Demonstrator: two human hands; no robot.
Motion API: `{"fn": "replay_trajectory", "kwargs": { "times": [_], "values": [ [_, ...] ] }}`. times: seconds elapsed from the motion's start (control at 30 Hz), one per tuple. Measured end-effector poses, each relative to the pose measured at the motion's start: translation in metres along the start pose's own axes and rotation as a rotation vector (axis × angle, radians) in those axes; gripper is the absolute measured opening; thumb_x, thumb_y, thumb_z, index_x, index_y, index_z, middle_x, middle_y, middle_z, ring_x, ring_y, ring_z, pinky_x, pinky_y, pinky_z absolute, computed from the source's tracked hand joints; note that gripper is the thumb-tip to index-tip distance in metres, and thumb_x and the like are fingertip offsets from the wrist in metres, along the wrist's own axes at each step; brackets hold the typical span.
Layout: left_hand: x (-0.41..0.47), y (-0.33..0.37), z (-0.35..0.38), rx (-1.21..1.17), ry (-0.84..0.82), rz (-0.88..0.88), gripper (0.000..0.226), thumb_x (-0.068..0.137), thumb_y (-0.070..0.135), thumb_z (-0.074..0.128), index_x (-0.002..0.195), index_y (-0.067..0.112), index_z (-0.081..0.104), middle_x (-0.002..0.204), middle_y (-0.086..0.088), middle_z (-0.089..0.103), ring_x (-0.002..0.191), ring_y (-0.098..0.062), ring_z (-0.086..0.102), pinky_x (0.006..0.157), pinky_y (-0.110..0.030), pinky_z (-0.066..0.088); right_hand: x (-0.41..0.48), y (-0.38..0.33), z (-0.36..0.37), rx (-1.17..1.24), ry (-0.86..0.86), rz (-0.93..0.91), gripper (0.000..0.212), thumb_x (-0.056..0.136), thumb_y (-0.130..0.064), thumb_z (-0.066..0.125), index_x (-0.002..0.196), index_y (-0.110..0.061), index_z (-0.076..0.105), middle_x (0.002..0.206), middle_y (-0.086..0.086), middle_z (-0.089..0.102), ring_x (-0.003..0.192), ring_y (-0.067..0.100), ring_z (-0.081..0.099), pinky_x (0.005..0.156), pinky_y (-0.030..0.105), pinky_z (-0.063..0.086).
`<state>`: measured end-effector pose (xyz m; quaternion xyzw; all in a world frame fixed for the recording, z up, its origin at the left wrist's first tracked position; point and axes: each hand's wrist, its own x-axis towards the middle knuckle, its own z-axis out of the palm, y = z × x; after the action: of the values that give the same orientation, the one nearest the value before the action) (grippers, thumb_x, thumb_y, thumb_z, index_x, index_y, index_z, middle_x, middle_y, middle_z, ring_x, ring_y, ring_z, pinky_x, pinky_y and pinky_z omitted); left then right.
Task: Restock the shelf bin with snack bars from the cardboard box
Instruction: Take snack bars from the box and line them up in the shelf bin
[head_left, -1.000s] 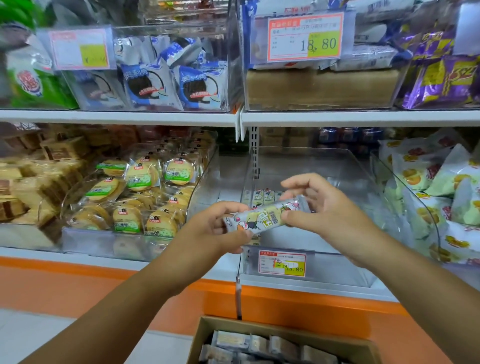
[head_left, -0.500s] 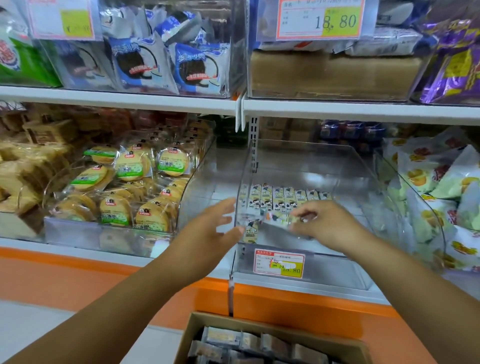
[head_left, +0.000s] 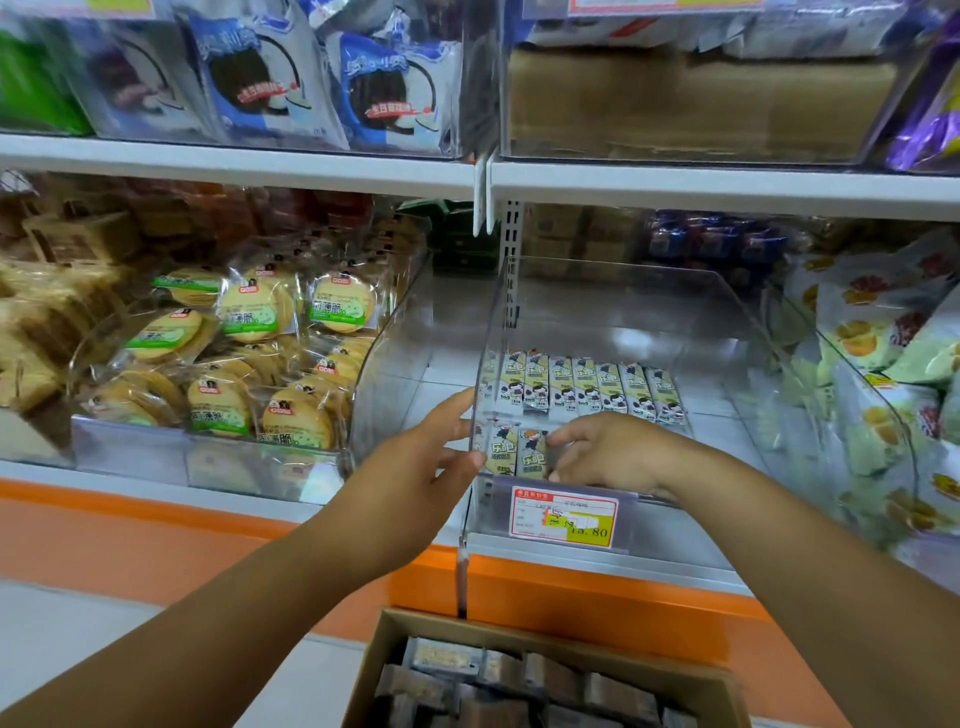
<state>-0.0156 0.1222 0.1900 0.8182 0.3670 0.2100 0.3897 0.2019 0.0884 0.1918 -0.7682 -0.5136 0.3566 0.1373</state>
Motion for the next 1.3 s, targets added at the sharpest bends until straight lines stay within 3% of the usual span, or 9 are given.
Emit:
{"fn": "replay_trajectory", "kwargs": {
  "times": [0.23, 0.57, 0.7, 0.77, 0.83, 0.97, 1.07, 1.13, 1.3],
  "values": [
    [-0.001, 0.003, 0.001, 0.0, 0.012, -0.007, 0.059, 0.102, 0.025, 0.048, 0.142, 0.057, 0.02, 0.145, 0.016, 0.048, 0.123, -0.006, 0.057, 0.107, -0.037, 0.046, 0.006, 0.002, 0.003, -0.179, -0.004, -0.017, 0.067, 0.084, -0.034, 0.071, 0.144, -0.025, 0.041, 0.142, 0.0, 0.051, 0.125, 0.02, 0.052, 0.102, 0.027, 0.04],
    [-0.004, 0.004, 0.001, 0.022, 0.013, -0.033, 0.056, 0.101, 0.028, 0.048, 0.146, 0.052, 0.022, 0.143, 0.014, 0.051, 0.118, -0.009, 0.059, 0.104, -0.038, 0.048, 0.013, 0.012, 0.005, -0.208, 0.046, -0.017, 0.065, 0.086, -0.046, 0.065, 0.144, -0.03, 0.039, 0.148, 0.002, 0.041, 0.118, 0.025, 0.054, 0.081, 0.027, 0.045],
    [-0.013, 0.003, 0.0, 0.113, 0.047, -0.036, 0.048, 0.1, 0.032, 0.05, 0.145, 0.04, 0.036, 0.117, 0.014, 0.064, 0.105, -0.007, 0.064, 0.093, -0.034, 0.054, -0.011, 0.003, -0.002, -0.114, 0.412, -0.213, 0.039, 0.093, -0.035, 0.058, 0.132, -0.028, 0.054, 0.11, -0.002, 0.064, 0.081, 0.013, 0.055, 0.076, 0.025, 0.041],
    [-0.023, 0.001, 0.0, 0.142, 0.087, -0.066, 0.029, 0.098, 0.034, 0.053, 0.127, 0.035, 0.048, 0.095, 0.013, 0.065, 0.089, -0.006, 0.067, 0.08, -0.031, 0.056, -0.039, 0.0, -0.001, -0.069, 0.587, -0.4, 0.031, 0.095, -0.029, 0.055, 0.126, -0.029, 0.058, 0.084, -0.013, 0.059, 0.07, 0.005, 0.051, 0.071, 0.024, 0.04],
    [-0.033, -0.007, -0.001, 0.152, 0.099, -0.122, 0.01, 0.096, 0.034, 0.056, 0.105, 0.032, 0.052, 0.082, 0.007, 0.065, 0.078, -0.01, 0.068, 0.072, -0.035, 0.056, -0.077, 0.002, 0.009, -0.064, 0.668, -0.592, 0.024, 0.096, -0.026, 0.054, 0.118, -0.029, 0.061, 0.079, -0.023, 0.054, 0.07, -0.002, 0.053, 0.068, 0.015, 0.039],
    [-0.06, -0.044, 0.022, 0.387, -0.196, -0.185, 0.013, 0.095, 0.036, 0.057, 0.103, 0.026, 0.057, 0.089, 0.009, 0.065, 0.079, -0.011, 0.062, 0.067, -0.021, 0.046, -0.119, 0.052, 0.058, -0.301, 0.406, -0.657, 0.02, 0.095, -0.031, 0.051, 0.113, -0.033, 0.06, 0.09, -0.029, 0.055, 0.077, -0.01, 0.05, 0.07, 0.009, 0.039],
    [-0.083, -0.086, 0.063, 0.491, -0.476, -0.184, 0.029, 0.091, 0.038, 0.059, 0.117, 0.025, 0.06, 0.108, 0.008, 0.061, 0.104, -0.015, 0.061, 0.094, -0.03, 0.048, -0.107, 0.123, 0.108, -0.382, -0.116, -0.268, 0.029, 0.097, -0.032, 0.051, 0.126, -0.029, 0.054, 0.111, -0.002, 0.064, 0.097, 0.015, 0.059, 0.085, 0.034, 0.048],
    [-0.094, -0.116, 0.095, 0.457, -0.547, -0.199, 0.03, 0.091, 0.031, 0.064, 0.121, 0.026, 0.06, 0.119, 0.003, 0.061, 0.114, -0.017, 0.06, 0.101, -0.035, 0.047, -0.1, 0.165, 0.143, -0.294, -0.3, -0.033, 0.038, 0.099, -0.029, 0.051, 0.135, -0.022, 0.045, 0.13, 0.007, 0.056, 0.111, 0.025, 0.057, 0.088, 0.036, 0.047],
    [-0.119, -0.159, 0.158, 0.345, -0.483, -0.312, 0.043, 0.095, 0.028, 0.062, 0.137, 0.022, 0.053, 0.142, -0.001, 0.052, 0.127, -0.021, 0.052, 0.106, -0.036, 0.043, -0.089, 0.202, 0.218, -0.028, -0.233, 0.152, 0.047, 0.1, -0.028, 0.051, 0.144, -0.021, 0.037, 0.144, 0.005, 0.042, 0.11, 0.024, 0.055, 0.084, 0.031, 0.044]
  ]
}}
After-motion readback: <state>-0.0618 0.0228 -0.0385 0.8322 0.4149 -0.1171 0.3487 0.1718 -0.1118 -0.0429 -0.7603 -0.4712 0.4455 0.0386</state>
